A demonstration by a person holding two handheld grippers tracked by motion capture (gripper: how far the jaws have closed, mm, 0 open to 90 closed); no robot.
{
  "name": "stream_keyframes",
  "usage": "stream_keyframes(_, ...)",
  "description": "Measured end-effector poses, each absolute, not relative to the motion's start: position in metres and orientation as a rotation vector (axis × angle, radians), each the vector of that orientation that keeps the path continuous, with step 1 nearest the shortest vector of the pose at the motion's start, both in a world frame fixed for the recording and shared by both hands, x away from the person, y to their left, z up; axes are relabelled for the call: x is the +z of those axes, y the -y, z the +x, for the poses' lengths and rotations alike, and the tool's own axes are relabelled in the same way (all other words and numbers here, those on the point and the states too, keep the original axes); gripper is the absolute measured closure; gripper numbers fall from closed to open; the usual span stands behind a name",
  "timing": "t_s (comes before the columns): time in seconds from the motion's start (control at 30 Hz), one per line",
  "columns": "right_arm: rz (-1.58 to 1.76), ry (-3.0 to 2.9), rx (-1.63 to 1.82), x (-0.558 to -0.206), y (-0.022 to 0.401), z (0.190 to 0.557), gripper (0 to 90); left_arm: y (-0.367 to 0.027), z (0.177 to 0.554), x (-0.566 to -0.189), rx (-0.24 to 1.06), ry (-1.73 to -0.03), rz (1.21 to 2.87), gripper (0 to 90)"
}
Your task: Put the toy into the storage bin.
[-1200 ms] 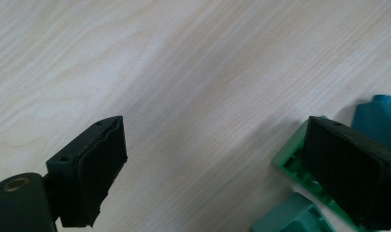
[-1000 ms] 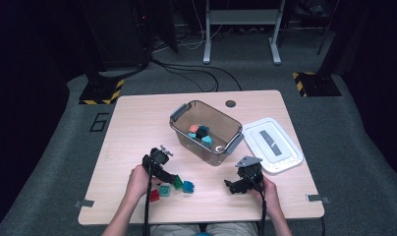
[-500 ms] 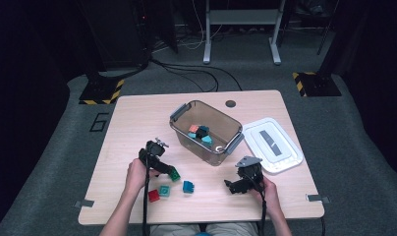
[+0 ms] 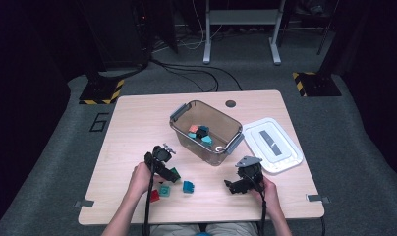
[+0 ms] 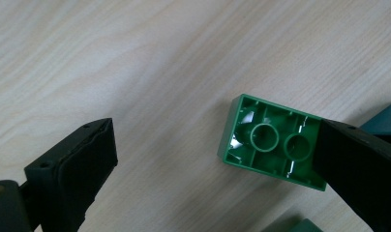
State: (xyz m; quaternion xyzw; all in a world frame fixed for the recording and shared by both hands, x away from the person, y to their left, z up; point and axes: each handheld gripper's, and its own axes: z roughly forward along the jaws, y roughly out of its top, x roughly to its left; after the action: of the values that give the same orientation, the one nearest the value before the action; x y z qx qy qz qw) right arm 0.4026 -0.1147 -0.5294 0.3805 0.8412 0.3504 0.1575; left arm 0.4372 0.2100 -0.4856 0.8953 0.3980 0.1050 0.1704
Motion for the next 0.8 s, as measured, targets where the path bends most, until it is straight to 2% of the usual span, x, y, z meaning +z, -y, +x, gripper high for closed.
stream_keyframes(0.07,1.087,-2.407,1.003,-0.5295,0.1147,0.4027,0.0,-0.2085,0.436,-0.4862,0.29,-1.107,2.55,5.7)
stream_keyframes(0.13,1.088,-2.407,1.003,-0.5295,0.1147,0.4027,0.0,-0.2064,0.4348,-0.4866,0.287,-1.084,2.565,15.4)
stream_keyframes(0.23,1.087,-2.407,1.003,-0.5295,0.1147,0.4027,0.0,-0.2049,0.4341,-0.4881,0.286,-1.069,2.573,25.1)
stream_keyframes(0.53,1.089,-2.407,1.002,-0.5294,0.1147,0.4026,0.0,-0.2049,0.4313,-0.4895,0.263,-1.036,2.56,49.5)
stream_keyframes(0.8,1.088,-2.406,1.003,-0.5295,0.1147,0.4027,0.0,-0.2058,0.4316,-0.489,0.266,-1.032,2.556,50.8)
